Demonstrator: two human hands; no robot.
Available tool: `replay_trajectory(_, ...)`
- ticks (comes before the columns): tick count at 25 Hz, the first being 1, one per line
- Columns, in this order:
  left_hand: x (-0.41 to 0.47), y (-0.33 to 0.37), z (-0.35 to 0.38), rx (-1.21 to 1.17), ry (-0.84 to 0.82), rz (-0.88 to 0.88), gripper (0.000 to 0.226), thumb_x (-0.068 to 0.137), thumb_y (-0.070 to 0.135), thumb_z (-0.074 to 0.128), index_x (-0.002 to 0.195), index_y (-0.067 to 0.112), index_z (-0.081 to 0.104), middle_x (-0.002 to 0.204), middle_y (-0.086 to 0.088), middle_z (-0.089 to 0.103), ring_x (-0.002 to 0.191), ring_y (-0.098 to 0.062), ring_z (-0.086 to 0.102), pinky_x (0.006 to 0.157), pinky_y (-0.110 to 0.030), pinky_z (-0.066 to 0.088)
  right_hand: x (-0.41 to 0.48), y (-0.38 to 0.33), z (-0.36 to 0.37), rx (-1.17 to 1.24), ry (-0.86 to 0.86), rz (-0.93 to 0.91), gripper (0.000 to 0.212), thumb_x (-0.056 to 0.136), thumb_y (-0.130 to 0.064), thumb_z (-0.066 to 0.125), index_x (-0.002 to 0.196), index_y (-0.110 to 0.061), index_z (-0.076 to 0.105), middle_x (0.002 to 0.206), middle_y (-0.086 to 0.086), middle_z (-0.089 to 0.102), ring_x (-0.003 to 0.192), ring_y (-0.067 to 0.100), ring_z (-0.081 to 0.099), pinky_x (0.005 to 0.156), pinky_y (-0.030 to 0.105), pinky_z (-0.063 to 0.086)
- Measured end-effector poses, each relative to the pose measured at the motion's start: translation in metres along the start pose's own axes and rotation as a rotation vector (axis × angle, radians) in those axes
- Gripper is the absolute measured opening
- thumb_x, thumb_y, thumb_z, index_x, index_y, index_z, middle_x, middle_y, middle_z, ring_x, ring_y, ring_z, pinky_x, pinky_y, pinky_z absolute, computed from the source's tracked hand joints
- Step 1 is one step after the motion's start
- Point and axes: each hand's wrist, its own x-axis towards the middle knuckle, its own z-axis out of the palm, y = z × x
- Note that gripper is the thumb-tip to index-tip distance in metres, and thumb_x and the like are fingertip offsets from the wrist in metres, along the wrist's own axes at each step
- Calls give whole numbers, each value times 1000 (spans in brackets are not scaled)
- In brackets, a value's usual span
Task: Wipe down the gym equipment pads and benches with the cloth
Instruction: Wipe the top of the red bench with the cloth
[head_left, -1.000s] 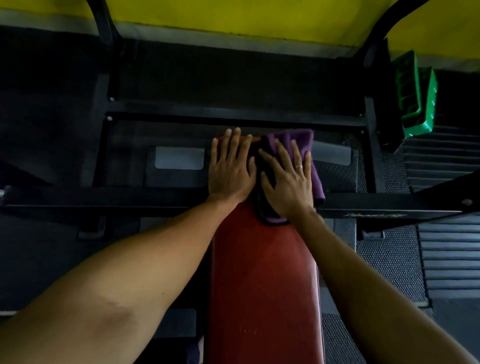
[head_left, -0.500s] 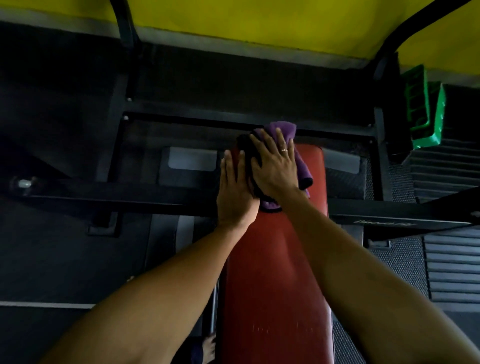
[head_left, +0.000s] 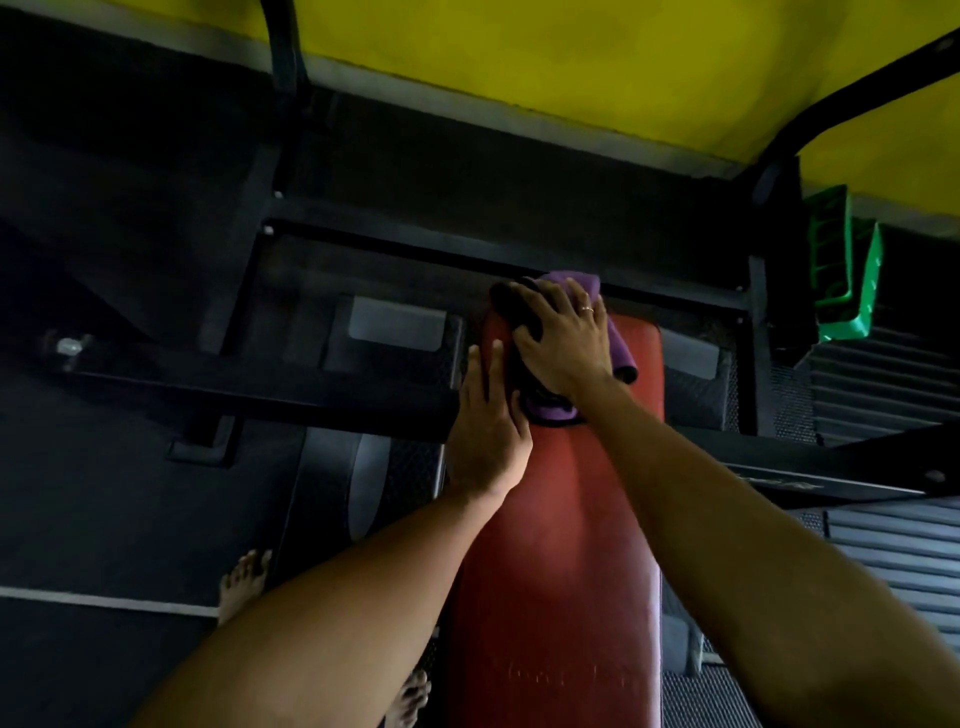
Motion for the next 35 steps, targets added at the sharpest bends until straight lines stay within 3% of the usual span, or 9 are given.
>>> replay_trajectory(6,2,0,1,4,32,13,67,101,32,39,161,13,18,163,-18,26,146,-33,36,104,-36,48,19,-17,-3,-34,-9,-72,54,92,-49,47,144,-38,49,150,-1,48,141,33,38,120,57,22)
replay_trajectory(10,-1,-2,3,36,-3,2,67,99,35,34,159,7,22,160,-21,30,144,-35,39,104,-41,52,25,-27,-4,-114,-19,-171,51,96,-51,50,143,-34,52,151,0,47,142,33,37,120,55,21)
replay_trajectory(14,1,-1,0,14,2,-5,67,101,39,30,159,8,22,161,-21,28,146,-35,37,107,-41,49,25,-20,-8,-87,-59,-268,60,89,-57,38,143,-37,53,154,-3,44,144,30,34,118,52,26)
replay_trajectory(21,1,-2,1,-13,16,19,59,106,39,30,162,23,18,166,-15,20,150,-30,30,99,-26,41,5,24,-5,26,157,-12,58,88,-51,48,143,-32,53,145,-1,55,137,26,44,114,45,32)
replay_trajectory(25,3,-6,1,-55,20,8,63,102,40,29,161,17,23,163,-19,27,146,-33,37,106,-33,44,-3,-7,10,60,160,98,59,90,-49,44,146,-31,48,153,2,45,150,32,25,125,55,11)
replay_trajectory(27,3,-7,1,-75,2,36,66,100,41,26,159,11,26,162,-20,29,146,-34,37,110,-39,44,-12,-13,13,103,131,14,60,94,-48,40,152,-31,41,162,2,34,156,32,10,126,56,1)
replay_trajectory(31,6,-9,-2,-121,-37,26,62,105,43,25,161,17,21,165,-15,23,148,-30,33,112,-41,44,-66,14,19,56,150,-176,61,98,-49,39,157,-32,37,169,1,22,158,24,-2,128,52,1)
replay_trajectory(33,6,-10,-4,-131,-67,8,59,106,39,28,162,23,17,167,-13,18,150,-30,30,110,-44,46,-98,23,27,11,156,-113,62,98,-51,38,158,-33,34,170,-1,16,158,24,-6,128,51,2)
replay_trajectory(35,6,-12,-7,-159,-99,26,61,105,41,27,162,26,13,168,-10,13,152,-27,25,109,-46,46,-105,22,31,16,178,78,62,99,-50,40,159,-36,29,171,-1,12,158,26,-9,128,51,1)
